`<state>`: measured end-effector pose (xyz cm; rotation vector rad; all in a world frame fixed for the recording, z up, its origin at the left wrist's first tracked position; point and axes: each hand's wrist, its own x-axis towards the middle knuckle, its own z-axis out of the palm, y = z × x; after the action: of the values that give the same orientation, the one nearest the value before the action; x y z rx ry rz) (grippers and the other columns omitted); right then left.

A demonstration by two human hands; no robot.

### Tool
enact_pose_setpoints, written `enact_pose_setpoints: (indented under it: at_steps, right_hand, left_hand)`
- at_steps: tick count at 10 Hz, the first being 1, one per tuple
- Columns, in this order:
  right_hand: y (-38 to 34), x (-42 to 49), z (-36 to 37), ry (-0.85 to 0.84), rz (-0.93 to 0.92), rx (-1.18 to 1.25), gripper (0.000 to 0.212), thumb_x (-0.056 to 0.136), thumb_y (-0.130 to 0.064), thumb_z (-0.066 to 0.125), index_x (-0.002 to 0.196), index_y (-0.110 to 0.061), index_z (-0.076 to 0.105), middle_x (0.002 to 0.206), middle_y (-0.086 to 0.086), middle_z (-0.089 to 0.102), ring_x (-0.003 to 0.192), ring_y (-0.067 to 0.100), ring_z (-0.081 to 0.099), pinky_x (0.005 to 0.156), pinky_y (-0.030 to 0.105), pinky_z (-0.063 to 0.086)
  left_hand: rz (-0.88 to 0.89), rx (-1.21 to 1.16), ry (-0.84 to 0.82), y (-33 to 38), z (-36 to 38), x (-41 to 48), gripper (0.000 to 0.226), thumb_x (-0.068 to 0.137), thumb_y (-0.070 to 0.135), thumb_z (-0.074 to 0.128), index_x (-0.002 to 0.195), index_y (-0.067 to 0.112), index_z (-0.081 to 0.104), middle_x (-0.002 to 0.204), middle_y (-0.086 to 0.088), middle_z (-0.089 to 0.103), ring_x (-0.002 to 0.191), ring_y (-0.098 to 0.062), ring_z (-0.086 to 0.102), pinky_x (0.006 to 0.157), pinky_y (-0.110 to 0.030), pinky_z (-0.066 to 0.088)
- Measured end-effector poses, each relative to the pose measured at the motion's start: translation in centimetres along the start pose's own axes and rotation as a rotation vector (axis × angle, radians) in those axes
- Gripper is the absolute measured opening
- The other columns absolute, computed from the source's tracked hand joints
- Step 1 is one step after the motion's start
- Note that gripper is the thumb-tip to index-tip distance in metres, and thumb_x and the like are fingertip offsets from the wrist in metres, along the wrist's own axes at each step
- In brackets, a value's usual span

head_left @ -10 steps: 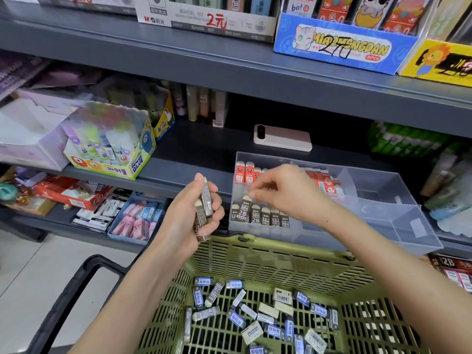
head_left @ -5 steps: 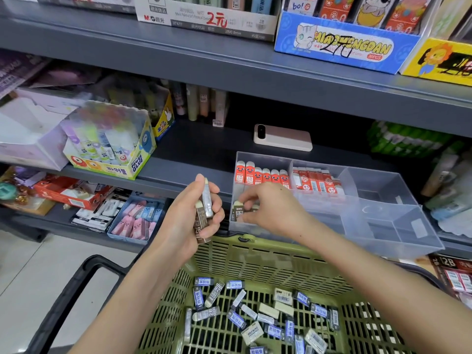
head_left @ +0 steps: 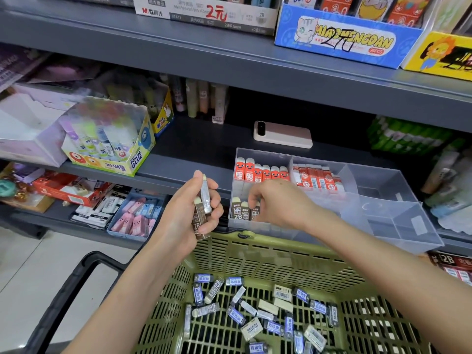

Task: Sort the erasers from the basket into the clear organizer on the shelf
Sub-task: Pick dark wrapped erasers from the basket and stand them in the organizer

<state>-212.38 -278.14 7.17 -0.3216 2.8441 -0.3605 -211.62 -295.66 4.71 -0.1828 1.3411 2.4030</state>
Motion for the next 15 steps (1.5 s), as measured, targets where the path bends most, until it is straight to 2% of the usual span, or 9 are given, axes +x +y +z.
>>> enact_pose_setpoints:
  at_steps: [2, 5, 7, 8, 9, 11, 12, 13, 15]
  right_hand:
    - [0.0, 0.5, -0.7, -0.001, 0.021, 0.208, 0.015, 0.079, -0.027, 0.074, 0.09, -0.018, 0.07, 0.064, -0.016, 0.054, 0.053, -0.003, 0.049, 0.051, 0.015, 0.034]
    - [-0.7, 0.9, -0.4, -0.062, 0.021, 0.24, 0.008, 0.078, -0.018, 0.074, 0.083, -0.012, 0.077, 0.074, -0.007, 0.07, 0.069, 0.004, 0.058, 0.073, 0.031, 0.053]
    - [-2.3, 0.0, -1.8, 0.185, -0.075, 0.489, 0.011, 0.086, -0.03, 0.064, 0.08, -0.024, 0.071, 0.057, -0.007, 0.06, 0.057, 0.002, 0.052, 0.063, 0.022, 0.043]
    - [-3.8, -0.4, -1.8, 0.118, -0.187, 0.626, 0.016, 0.089, -0.026, 0.062, 0.101, -0.034, 0.067, 0.05, -0.01, 0.058, 0.048, -0.004, 0.049, 0.053, 0.006, 0.035]
    - [-4.1, -0.1, -1.5, 0.101, -0.161, 0.618, 0.019, 0.088, -0.026, 0.063, 0.106, -0.023, 0.067, 0.062, -0.004, 0.06, 0.051, -0.002, 0.047, 0.054, 0.01, 0.035]
    - [-2.0, -0.5, -3.4, 0.255, -0.05, 1.056, 0.019, 0.082, -0.016, 0.07, 0.079, -0.009, 0.053, 0.061, 0.003, 0.062, 0.048, 0.011, 0.058, 0.047, 0.021, 0.046]
    - [-0.1, -0.8, -3.8, 0.296, 0.049, 0.882, 0.027, 0.079, -0.018, 0.074, 0.081, -0.01, 0.049, 0.05, 0.003, 0.06, 0.037, 0.013, 0.053, 0.039, 0.021, 0.043]
    - [0.1, -1.0, -1.9, 0.222, 0.091, 0.493, 0.027, 0.075, -0.026, 0.077, 0.077, -0.013, 0.054, 0.048, -0.002, 0.059, 0.032, 0.004, 0.048, 0.04, 0.018, 0.04]
    - [0.0, -0.5, 0.4, 0.158, 0.16, 0.638, 0.007, 0.089, -0.012, 0.062, 0.094, -0.009, 0.067, 0.056, 0.0, 0.062, 0.046, 0.009, 0.062, 0.057, 0.02, 0.056]
  left_hand:
    - [-0.007, -0.004, -0.004, 0.0, 0.0, 0.1, 0.036, 0.098, 0.038, 0.039, 0.086, 0.007, 0.052, 0.055, -0.002, 0.047, 0.042, -0.011, 0.042, 0.027, -0.016, 0.026]
    - [0.013, 0.009, -0.035, -0.2, -0.1, 0.3, 0.036, 0.095, 0.04, 0.041, 0.088, 0.006, 0.053, 0.055, -0.002, 0.047, 0.042, -0.011, 0.043, 0.028, -0.014, 0.025]
    - [0.027, -0.021, -0.149, -0.4, -0.3, 0.1, 0.045, 0.094, 0.037, 0.038, 0.119, 0.004, 0.055, 0.058, -0.004, 0.047, 0.043, -0.011, 0.039, 0.029, -0.014, 0.026]
    - [0.054, 0.049, -0.189, -0.5, -0.5, 0.0, 0.045, 0.101, 0.037, 0.029, 0.127, 0.008, 0.053, 0.058, -0.007, 0.047, 0.04, -0.013, 0.031, 0.03, -0.014, 0.025]
    - [0.087, 0.177, -0.219, -0.4, -0.4, -0.3, 0.043, 0.103, 0.036, 0.028, 0.129, 0.011, 0.051, 0.058, -0.011, 0.046, 0.037, -0.015, 0.025, 0.031, -0.015, 0.023]
    - [0.102, 0.051, -0.063, 0.3, -0.6, -0.4, 0.047, 0.087, 0.036, 0.049, 0.124, 0.007, 0.052, 0.062, -0.009, 0.057, 0.053, -0.018, 0.039, 0.038, -0.017, 0.028]
    - [0.106, -0.095, 0.025, 1.1, -1.2, -0.1, 0.043, 0.069, 0.006, 0.056, 0.112, 0.005, 0.056, 0.068, -0.009, 0.059, 0.061, -0.02, 0.054, 0.051, -0.024, 0.042]
    - [0.072, -0.165, 0.118, 1.1, -1.5, 0.5, 0.051, 0.066, -0.021, 0.034, 0.105, 0.004, 0.057, 0.079, -0.013, 0.056, 0.07, -0.022, 0.058, 0.064, -0.027, 0.047]
    - [0.075, -0.146, 0.181, 0.9, -1.5, 0.6, 0.035, 0.086, -0.024, 0.039, 0.103, 0.004, 0.051, 0.102, -0.024, 0.058, 0.089, -0.029, 0.069, 0.075, -0.034, 0.056]
